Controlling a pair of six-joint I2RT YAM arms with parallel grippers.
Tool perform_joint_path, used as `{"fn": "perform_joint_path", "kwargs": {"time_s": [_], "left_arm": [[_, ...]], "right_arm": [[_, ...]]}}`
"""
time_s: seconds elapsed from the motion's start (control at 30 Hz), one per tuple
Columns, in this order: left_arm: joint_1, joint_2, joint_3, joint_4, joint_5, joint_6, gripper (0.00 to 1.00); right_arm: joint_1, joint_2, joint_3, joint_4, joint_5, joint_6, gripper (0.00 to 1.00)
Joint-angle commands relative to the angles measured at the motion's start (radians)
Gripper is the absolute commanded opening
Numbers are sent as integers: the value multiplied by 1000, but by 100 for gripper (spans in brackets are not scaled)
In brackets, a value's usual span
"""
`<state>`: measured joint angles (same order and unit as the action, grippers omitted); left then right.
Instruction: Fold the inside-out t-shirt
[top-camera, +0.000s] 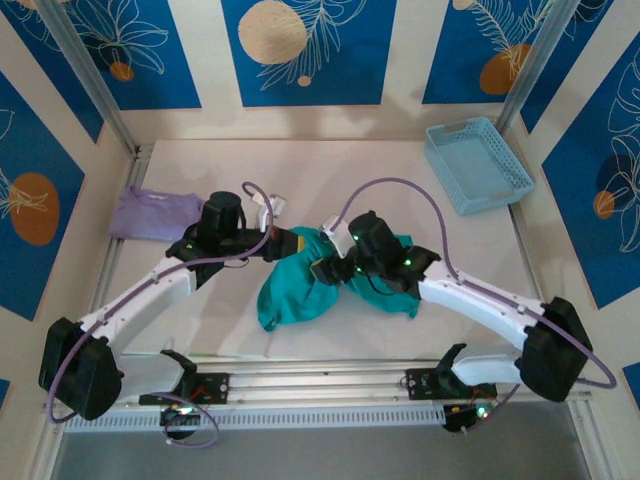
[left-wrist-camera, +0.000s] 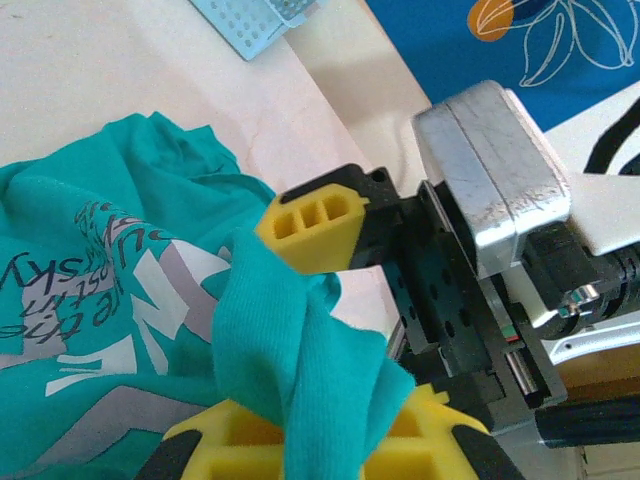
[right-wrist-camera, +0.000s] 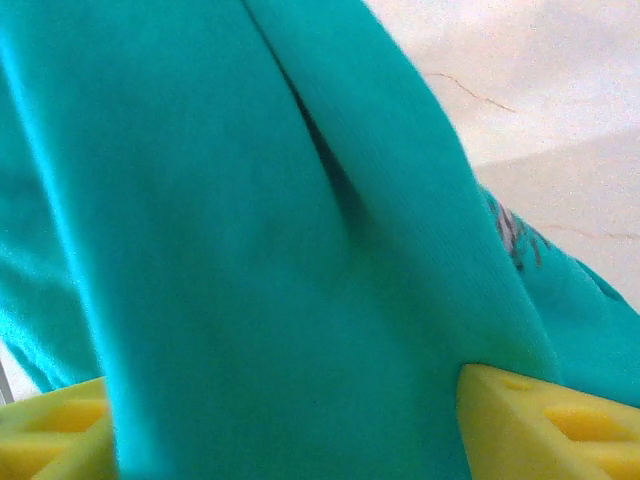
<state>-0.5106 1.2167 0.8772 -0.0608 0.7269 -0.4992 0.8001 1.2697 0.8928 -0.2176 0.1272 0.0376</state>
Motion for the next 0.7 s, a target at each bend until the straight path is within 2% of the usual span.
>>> {"fn": "perform_joint_path", "kwargs": {"time_s": [0.0,0.07,0.17,0.2,0.27,0.4,0.53,0.67], "left_arm": [[7,-13,39,-45,-17,46,0],[7,-18,35,-42,-20,48,0],[9,-23,35,-45,-44,63,0],[9,-23,39,-48,-65,65,0],[9,-20,56,-62,-170,65,0],[10,36,79,-59,-381,72,14],[8,113,161,-177,-545,126,36],[-14,13,107,-233,-649,165,57]], "right_arm": [[-7,13,34,47,-47,-38,66],[-30,13,29,58,-89,-37,50],[-87,21,33,56,-273,-39,11],[-105,23,44,28,-337,-41,2],[-146,10,50,-14,-502,-26,0],[-197,-30,-6,99,-727,88,0],[-230,-44,-47,202,-783,200,0],[-259,-35,-74,258,-772,268,0]]}}
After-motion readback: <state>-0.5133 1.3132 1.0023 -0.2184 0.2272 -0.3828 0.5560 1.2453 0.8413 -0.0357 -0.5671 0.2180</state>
